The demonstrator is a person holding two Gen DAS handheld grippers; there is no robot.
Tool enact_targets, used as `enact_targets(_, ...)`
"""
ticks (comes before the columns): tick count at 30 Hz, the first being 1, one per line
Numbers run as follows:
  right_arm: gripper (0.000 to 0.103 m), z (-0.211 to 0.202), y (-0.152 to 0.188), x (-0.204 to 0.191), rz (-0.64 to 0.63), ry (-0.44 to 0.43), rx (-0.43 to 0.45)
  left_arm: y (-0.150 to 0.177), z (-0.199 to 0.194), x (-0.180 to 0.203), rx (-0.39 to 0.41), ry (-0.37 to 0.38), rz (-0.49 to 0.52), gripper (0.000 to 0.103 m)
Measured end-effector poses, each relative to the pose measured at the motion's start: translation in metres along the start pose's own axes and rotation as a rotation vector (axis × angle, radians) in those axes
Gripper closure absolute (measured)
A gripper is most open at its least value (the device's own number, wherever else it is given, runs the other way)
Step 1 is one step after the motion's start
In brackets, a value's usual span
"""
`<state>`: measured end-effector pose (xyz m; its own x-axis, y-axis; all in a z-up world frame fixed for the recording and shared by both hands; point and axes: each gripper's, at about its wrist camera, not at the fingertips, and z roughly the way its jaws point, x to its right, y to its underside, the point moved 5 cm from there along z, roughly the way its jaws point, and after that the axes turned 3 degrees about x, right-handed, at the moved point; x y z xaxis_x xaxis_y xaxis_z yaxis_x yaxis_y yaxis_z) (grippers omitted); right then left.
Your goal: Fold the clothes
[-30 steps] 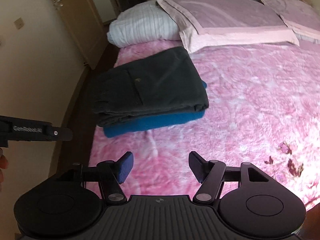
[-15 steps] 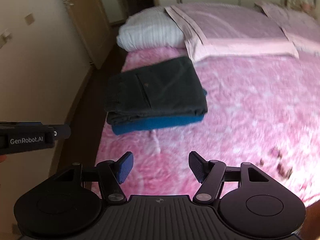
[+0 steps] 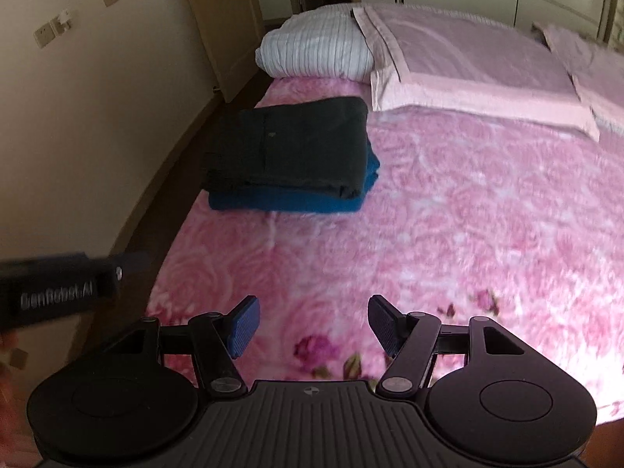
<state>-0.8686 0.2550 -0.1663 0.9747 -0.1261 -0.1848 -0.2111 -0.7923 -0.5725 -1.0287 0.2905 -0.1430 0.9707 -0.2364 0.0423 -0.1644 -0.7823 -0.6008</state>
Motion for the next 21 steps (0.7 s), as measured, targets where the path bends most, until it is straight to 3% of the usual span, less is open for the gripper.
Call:
enact_targets(5, 0.038, -0.022, 0.007, 0.005, 0.013, -0.101, 0.004, 0.015, -0.02, 0.008, 0.014, -0.021, -0.019, 0.043)
enact_targets(21, 0.038, -0.033, 0.024, 0.019, -0.022, -0.053, -0.025, 0.04, -0.026, 0.029, -0.006, -0.068, -0.01, 0.043)
